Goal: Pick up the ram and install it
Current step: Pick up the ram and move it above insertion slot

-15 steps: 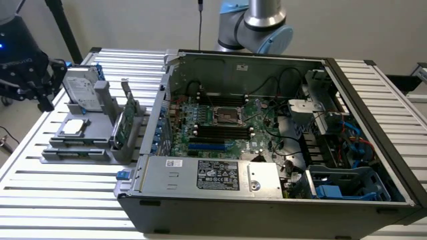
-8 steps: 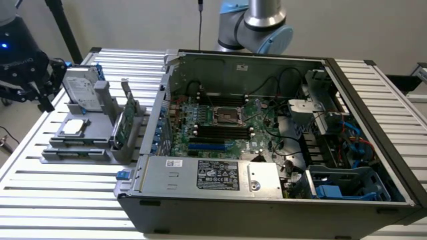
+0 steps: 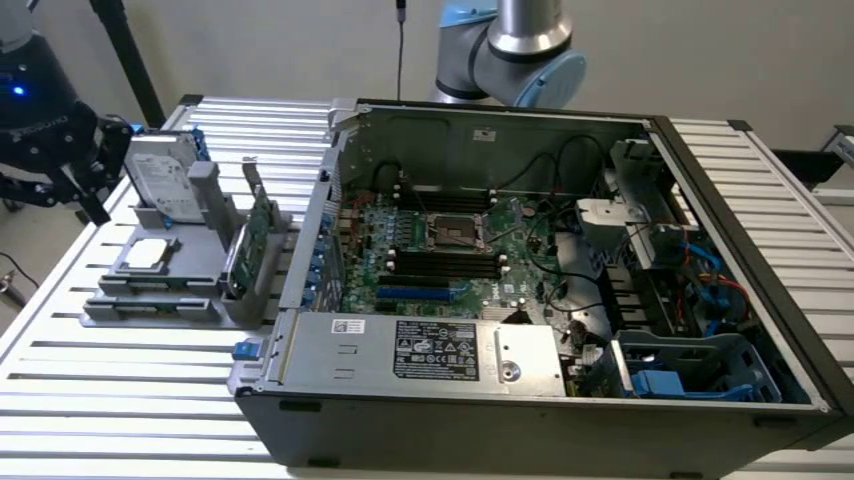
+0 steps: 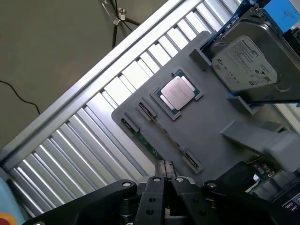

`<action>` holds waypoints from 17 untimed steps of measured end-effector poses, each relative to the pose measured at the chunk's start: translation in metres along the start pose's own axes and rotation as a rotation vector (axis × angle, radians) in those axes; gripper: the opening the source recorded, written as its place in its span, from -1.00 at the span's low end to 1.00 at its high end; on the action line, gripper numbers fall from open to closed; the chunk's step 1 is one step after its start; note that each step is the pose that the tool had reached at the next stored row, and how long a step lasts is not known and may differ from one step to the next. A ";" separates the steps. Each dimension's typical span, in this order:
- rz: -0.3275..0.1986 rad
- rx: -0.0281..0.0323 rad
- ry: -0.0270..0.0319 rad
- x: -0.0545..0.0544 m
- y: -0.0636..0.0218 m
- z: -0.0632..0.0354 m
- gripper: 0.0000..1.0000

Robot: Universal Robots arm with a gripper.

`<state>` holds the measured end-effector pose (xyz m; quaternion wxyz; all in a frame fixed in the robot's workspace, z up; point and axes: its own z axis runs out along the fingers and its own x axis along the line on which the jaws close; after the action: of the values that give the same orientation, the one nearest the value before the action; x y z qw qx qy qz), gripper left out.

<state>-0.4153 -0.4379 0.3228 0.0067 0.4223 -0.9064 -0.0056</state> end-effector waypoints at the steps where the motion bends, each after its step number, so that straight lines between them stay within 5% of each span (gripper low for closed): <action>1: -0.018 0.0001 0.0003 0.000 0.0000 0.0002 -0.79; 17: -0.310 0.0023 0.0049 0.000 -0.0001 0.0028 -0.79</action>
<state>-0.4153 -0.4379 0.3200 0.0075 0.5570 -0.8305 -0.0046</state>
